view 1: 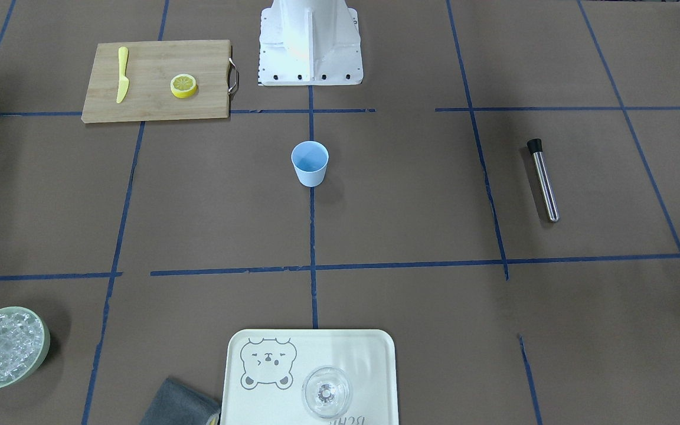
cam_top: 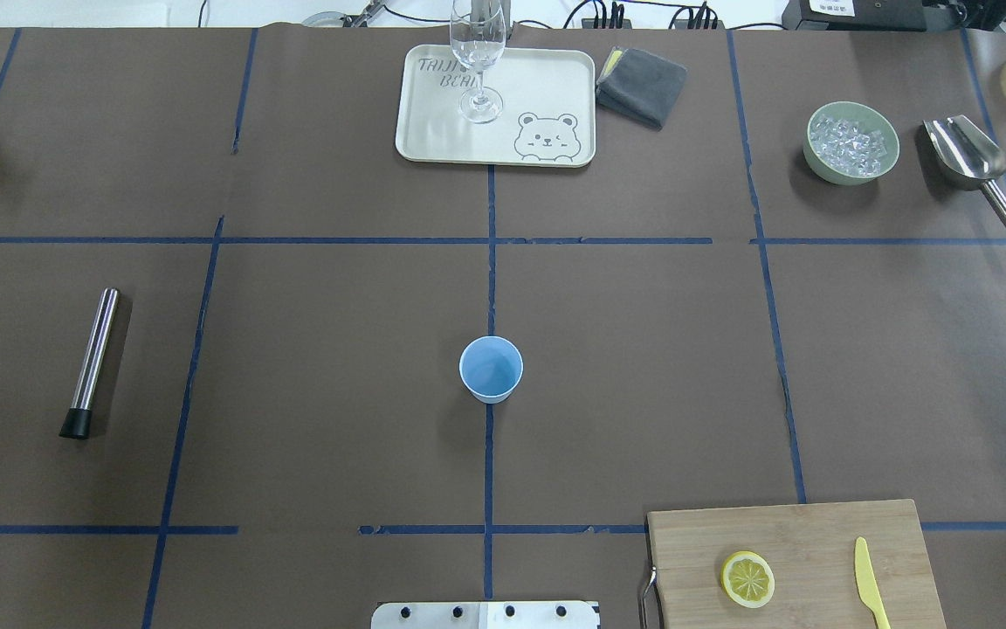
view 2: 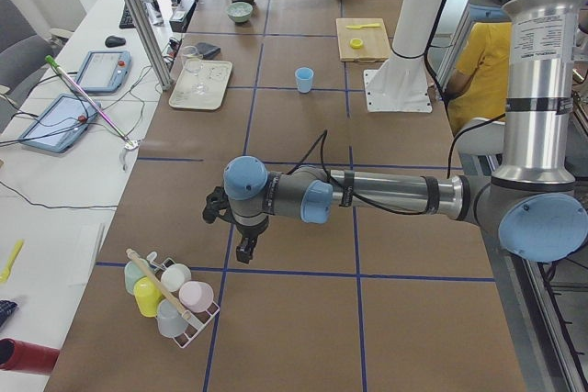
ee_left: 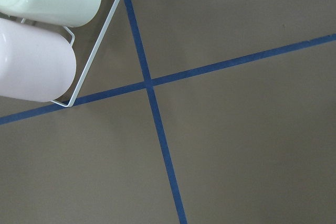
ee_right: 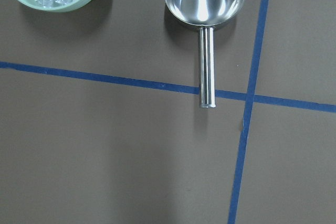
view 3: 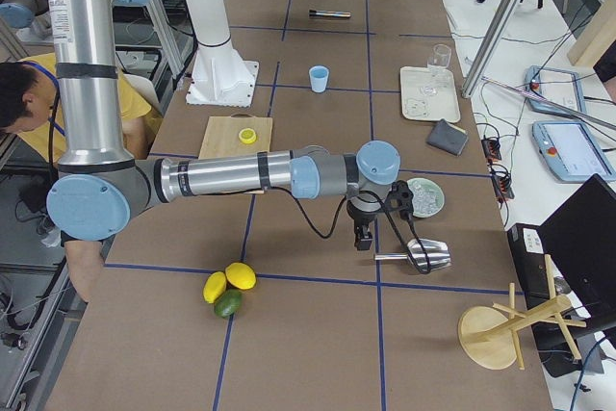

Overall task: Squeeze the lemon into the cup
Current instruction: 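Move the right gripper down toward the lemon slice on the cutting board, then grasp the yellow lemon slice with the right gripper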

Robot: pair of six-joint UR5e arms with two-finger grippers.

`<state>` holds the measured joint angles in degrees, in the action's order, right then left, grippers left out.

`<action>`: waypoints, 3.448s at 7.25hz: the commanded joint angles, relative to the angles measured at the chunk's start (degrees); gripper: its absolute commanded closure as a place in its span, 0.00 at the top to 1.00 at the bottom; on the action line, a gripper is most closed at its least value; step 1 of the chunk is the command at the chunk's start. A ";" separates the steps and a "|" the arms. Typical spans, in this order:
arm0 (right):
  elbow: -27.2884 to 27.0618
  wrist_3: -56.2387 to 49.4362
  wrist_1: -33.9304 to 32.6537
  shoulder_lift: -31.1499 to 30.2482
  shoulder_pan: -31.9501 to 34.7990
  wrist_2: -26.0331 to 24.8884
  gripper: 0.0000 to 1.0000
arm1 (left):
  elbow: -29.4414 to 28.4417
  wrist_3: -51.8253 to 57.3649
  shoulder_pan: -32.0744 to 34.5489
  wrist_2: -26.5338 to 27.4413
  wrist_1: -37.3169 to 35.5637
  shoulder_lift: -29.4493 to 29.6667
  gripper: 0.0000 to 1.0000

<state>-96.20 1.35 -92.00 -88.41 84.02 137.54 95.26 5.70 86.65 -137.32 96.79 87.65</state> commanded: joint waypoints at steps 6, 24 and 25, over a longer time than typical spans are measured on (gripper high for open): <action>0.76 0.59 3.32 -1.15 -1.39 0.61 1.00 | 0.55 -0.60 0.10 -0.04 0.59 -0.72 1.00; -30.28 78.11 21.43 -8.89 -83.23 -49.65 0.99 | -1.91 -0.51 -0.16 -0.66 5.08 -1.25 1.00; -29.84 78.11 21.43 -9.41 -83.05 -49.83 0.96 | -2.00 -0.43 -0.16 -0.75 5.08 -1.25 1.00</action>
<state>-126.71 79.45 -70.51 -97.94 0.82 87.86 93.39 5.20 86.49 -137.86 101.87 86.40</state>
